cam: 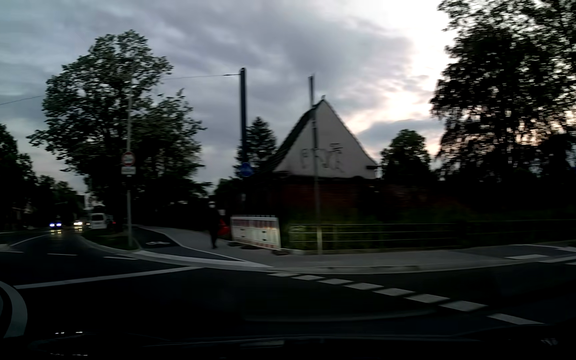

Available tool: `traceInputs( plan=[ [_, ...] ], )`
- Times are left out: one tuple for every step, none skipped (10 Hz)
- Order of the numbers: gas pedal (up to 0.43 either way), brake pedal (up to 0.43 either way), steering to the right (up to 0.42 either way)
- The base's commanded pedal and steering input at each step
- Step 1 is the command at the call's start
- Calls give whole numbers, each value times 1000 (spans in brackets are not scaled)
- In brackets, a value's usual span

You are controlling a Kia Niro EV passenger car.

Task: Follow the waypoints while adhering to traffic rules and regulations

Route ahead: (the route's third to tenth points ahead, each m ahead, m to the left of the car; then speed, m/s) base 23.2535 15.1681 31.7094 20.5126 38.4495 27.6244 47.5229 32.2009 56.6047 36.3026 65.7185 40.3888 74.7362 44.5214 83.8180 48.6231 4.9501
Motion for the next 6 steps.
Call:
traceInputs(
  plan=[
    [130,0,-398],
    [130,0,-394],
    [138,0,-393],
    [150,0,-390],
    [150,0,-385],
    [150,0,-383]
  ],
)
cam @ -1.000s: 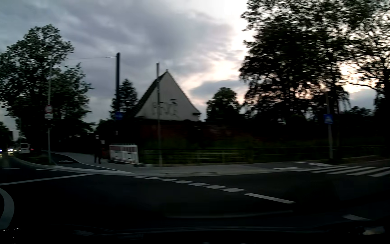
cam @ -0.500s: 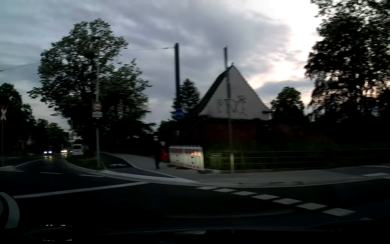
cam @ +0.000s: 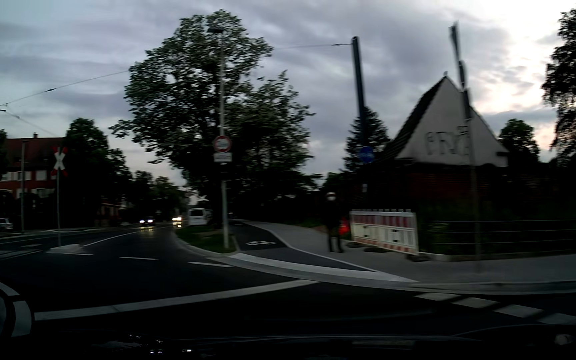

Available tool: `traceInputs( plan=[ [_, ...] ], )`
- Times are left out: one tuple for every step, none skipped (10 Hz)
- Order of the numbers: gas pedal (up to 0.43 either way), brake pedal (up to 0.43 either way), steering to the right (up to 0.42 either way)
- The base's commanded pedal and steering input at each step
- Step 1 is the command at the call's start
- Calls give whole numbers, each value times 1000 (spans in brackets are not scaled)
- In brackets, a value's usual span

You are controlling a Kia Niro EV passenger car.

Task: Follow the waypoints while adhering to traffic rules and regulations

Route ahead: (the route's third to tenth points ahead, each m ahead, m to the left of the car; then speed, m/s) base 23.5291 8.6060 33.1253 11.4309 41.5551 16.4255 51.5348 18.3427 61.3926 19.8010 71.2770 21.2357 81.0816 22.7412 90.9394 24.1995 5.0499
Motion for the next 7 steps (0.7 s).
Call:
traceInputs(
  plan=[
    [150,0,-383],
    [150,0,-380],
    [150,0,-373],
    [157,0,-358],
    [157,0,-346],
    [157,0,-337],
    [169,0,-321]
  ],
)
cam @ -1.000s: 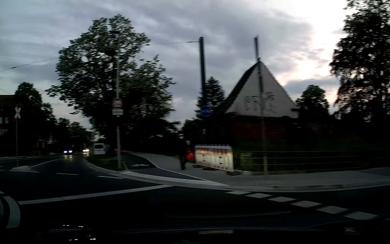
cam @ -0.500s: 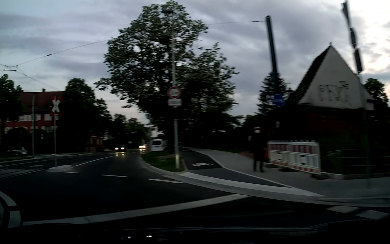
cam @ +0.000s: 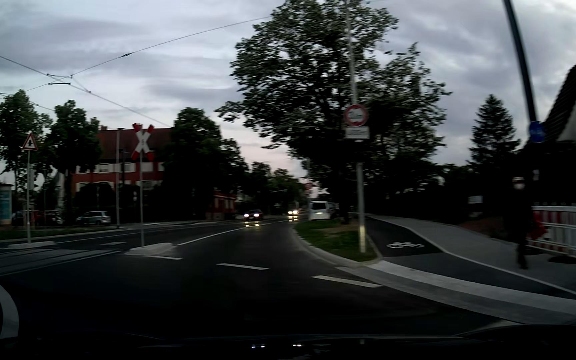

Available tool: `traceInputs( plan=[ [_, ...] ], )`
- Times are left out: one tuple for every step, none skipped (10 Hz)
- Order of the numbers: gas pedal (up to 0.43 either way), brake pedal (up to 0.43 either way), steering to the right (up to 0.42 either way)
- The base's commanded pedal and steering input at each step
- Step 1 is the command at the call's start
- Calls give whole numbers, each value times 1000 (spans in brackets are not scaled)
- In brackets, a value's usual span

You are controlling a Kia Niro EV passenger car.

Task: Follow the waypoints while adhering to traffic rules and regulations

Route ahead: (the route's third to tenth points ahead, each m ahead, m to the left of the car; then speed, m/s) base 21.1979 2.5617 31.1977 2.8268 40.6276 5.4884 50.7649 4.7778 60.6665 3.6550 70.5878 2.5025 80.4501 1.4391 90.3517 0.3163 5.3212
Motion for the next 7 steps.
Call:
traceInputs(
  plan=[
    [169,0,-298],
    [169,0,-259],
    [169,0,-216],
    [169,0,-180],
    [177,0,-142],
    [177,0,-121],
    [189,0,-92]
  ],
)
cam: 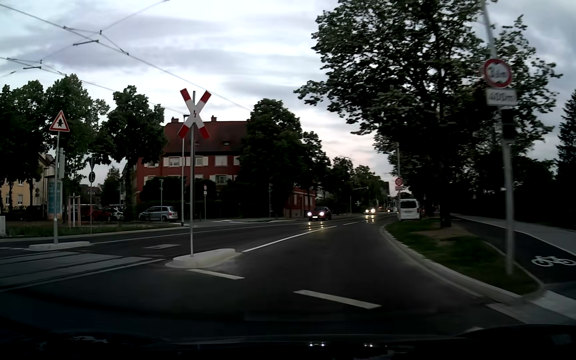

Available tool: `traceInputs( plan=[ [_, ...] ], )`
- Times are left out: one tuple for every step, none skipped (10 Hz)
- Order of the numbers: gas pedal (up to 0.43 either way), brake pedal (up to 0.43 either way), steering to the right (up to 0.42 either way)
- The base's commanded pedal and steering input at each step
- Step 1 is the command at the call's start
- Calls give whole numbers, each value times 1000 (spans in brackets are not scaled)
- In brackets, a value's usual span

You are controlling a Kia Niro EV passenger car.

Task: Follow the waypoints while adhering to traffic rules and regulations

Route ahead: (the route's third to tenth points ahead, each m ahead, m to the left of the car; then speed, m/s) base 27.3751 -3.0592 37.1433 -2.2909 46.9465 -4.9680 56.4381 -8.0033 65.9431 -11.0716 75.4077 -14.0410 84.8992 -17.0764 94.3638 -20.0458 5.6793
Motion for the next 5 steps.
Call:
traceInputs(
  plan=[
    [189,0,-61],
    [189,0,-40],
    [189,0,-14],
    [197,0,4],
    [197,0,17]
  ],
)
